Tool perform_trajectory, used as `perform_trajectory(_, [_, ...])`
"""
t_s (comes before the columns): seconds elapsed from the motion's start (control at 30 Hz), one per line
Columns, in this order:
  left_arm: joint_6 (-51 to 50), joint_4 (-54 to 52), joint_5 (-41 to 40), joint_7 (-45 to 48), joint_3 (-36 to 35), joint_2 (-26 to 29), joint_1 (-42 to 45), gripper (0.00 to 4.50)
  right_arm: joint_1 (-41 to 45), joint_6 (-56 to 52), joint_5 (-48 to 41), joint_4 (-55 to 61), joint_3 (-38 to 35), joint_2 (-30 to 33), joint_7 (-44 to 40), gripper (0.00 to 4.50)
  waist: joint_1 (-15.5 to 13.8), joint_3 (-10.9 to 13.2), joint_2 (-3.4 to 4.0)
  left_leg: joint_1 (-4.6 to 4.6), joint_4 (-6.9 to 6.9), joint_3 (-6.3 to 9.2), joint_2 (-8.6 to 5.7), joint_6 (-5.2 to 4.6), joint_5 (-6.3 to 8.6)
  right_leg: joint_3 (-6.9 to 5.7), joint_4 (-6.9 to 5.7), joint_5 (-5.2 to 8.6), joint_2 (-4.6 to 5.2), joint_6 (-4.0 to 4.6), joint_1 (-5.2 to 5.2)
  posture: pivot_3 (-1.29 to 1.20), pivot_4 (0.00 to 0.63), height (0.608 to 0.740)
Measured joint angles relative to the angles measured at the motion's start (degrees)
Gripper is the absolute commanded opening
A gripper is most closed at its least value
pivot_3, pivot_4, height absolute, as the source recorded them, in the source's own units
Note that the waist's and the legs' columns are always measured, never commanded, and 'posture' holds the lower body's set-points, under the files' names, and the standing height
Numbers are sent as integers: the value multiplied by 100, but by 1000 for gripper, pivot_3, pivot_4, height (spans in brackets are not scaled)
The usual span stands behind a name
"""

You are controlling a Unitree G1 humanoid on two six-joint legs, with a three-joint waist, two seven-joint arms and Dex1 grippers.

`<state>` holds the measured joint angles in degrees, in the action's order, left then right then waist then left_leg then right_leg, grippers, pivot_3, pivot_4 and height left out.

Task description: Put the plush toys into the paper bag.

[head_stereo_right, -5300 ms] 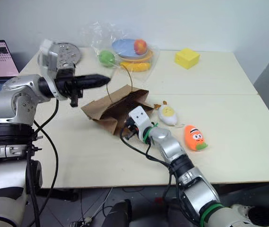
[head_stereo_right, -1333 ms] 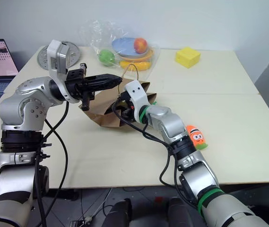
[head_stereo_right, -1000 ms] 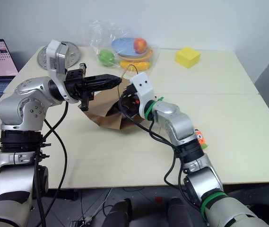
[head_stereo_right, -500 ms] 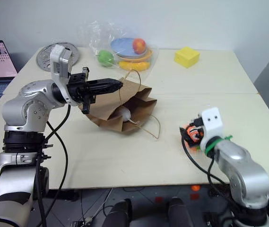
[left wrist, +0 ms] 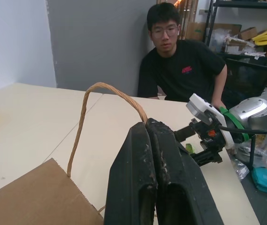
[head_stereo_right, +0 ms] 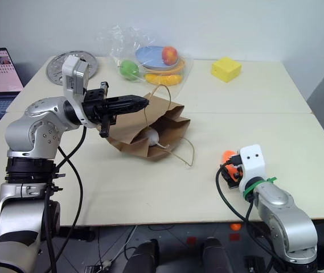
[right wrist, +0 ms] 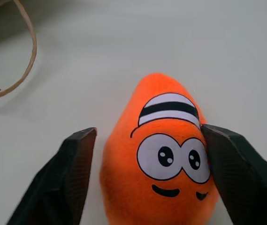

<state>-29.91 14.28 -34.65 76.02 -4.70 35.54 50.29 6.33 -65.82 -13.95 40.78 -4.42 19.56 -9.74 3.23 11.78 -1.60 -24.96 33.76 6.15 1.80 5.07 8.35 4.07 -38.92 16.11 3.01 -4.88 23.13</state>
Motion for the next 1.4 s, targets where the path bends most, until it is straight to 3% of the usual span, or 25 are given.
perform_trajectory(0.27, [-9, -2, 0, -19, -2, 16, -2, 0, 151, 300, -174, -264, -78, 264, -361, 89, 12, 0, 0, 0, 7, -3, 0, 0, 0, 2, 1, 3, 0, -5, -1, 0, 150, 740])
perform_trajectory(0.53, [-2, 79, 10, 0, 31, 19, 43, 0, 1996, -218, -982, -637, -189, -220, -653, 39, 15, 1, 0, 1, 5, 1, 1, -1, -1, -1, -3, -4, -1, 6, 0, 0, 150, 740])
perform_trajectory(0.77, [25, 202, 76, 88, 48, 12, 190, 0, 2608, -174, -984, -1483, 668, -446, -769, 39, -9, 1, 0, -3, -7, 5, 0, 0, 0, -6, -1, -6, -1, 9, 2, 0, 150, 740])
perform_trajectory(0.97, [30, 213, 91, 102, 59, -11, 213, 0, 3047, 446, -733, -2351, 1073, -702, -790, 39, 9, 1, 0, -2, -6, 5, 1, 0, 0, -6, -3, -6, -1, 8, 3, 0, 150, 740])
perform_trajectory(1.1, [14, 195, 92, 99, 86, -33, 221, 0, 3971, 1468, -381, -3880, 1299, -1218, -907, 39, 82, 1, 2, 2, -5, 4, 1, -1, -1, -4, -8, -7, -3, 7, 5, 0, 150, 740])
perform_trajectory(1.4, [-52, 154, 88, 85, 95, 2, 210, 0, 4844, 3116, 149, -6323, 1508, -1805, -1294, 39, 113, 1, 1, 1, -18, 10, 1, 1, 1, -10, -7, -12, -2, 10, 6, 0, 150, 740])
